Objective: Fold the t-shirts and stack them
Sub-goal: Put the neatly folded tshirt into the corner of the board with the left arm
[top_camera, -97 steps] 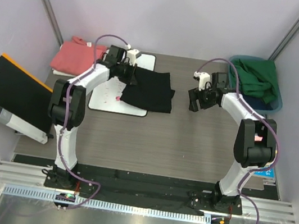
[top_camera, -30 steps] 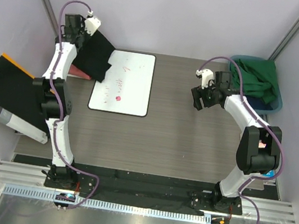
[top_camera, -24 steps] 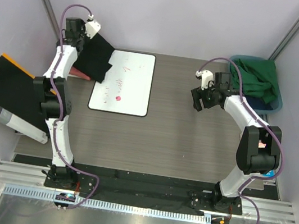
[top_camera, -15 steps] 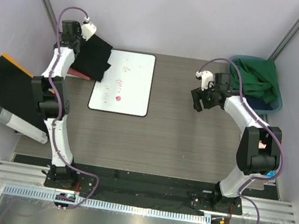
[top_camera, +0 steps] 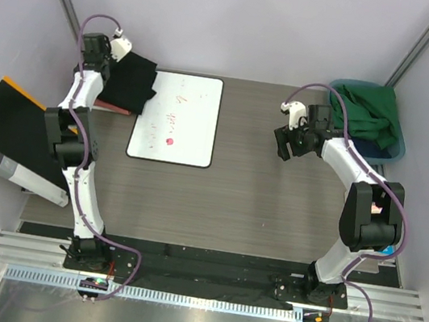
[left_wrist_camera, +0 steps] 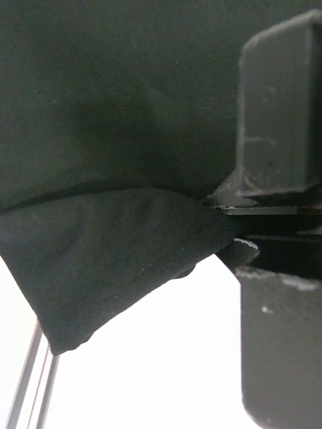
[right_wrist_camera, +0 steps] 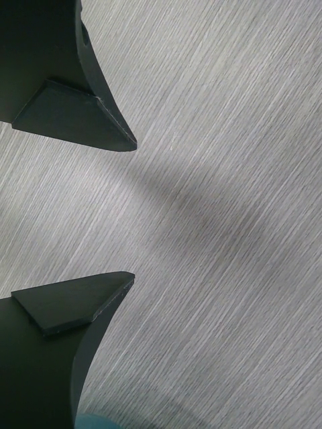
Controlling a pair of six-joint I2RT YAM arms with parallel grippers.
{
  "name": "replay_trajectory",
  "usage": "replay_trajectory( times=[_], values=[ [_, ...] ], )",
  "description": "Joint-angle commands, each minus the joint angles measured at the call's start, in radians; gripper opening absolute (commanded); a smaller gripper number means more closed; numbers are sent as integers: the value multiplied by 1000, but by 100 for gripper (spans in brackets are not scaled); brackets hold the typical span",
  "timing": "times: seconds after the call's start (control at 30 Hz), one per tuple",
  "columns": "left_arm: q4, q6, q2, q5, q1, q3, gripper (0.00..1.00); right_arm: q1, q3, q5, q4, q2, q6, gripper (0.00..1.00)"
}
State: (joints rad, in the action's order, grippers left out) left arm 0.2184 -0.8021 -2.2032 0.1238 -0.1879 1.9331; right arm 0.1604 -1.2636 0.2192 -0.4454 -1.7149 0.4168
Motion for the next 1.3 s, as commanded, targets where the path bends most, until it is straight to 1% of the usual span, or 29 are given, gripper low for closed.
replay_trajectory(
  times=[0.0,0.13,0.33,0.43,0.47,0.5,0.53,0.57,0.73,0.8,0.9,1.0,1.1,1.13,1.2,1.23,1.27],
  values=[
    [-123,-34,2,50,-36,21,0,-1,-31,0,17,26,2,77],
    [-137,-43,-12,60,-47,14,0,-1,-30,0,16,26,2,77],
    [-210,-65,-41,88,-51,-9,0,-1,-25,0,13,24,0,77],
    [-257,-86,-56,115,-51,-16,35,1,-25,-1,13,26,-1,78],
    [-273,-94,-67,134,-53,-20,62,-1,-25,-1,14,28,-1,78],
    [-287,-101,-69,138,-53,-23,74,1,-25,-1,13,28,-1,78],
    [-293,-104,-70,145,-51,-31,91,1,-25,-3,14,28,-1,79],
    [-316,-106,-70,149,-51,-36,99,4,-25,-1,13,29,-1,78],
    [-367,-121,-73,204,-51,-55,100,8,-20,-1,11,35,-1,79],
    [-410,-129,-78,243,-53,-59,100,8,-19,0,11,40,-1,79],
    [-483,-140,-66,260,-51,-80,100,10,-17,-1,8,40,-1,79],
    [-554,-140,-8,234,-38,-167,100,11,-17,2,7,38,0,79],
    [-524,-115,71,174,16,-302,100,13,-17,-1,5,37,2,79],
    [-525,-120,133,145,60,-409,100,11,-19,2,5,35,0,79],
    [-516,-112,207,123,119,-514,100,13,-19,-4,7,37,2,79],
    [-498,-99,285,111,146,-604,100,11,-19,-9,5,38,2,80],
    [-481,-47,319,85,213,-643,100,13,-23,-14,5,41,0,86]
  ],
)
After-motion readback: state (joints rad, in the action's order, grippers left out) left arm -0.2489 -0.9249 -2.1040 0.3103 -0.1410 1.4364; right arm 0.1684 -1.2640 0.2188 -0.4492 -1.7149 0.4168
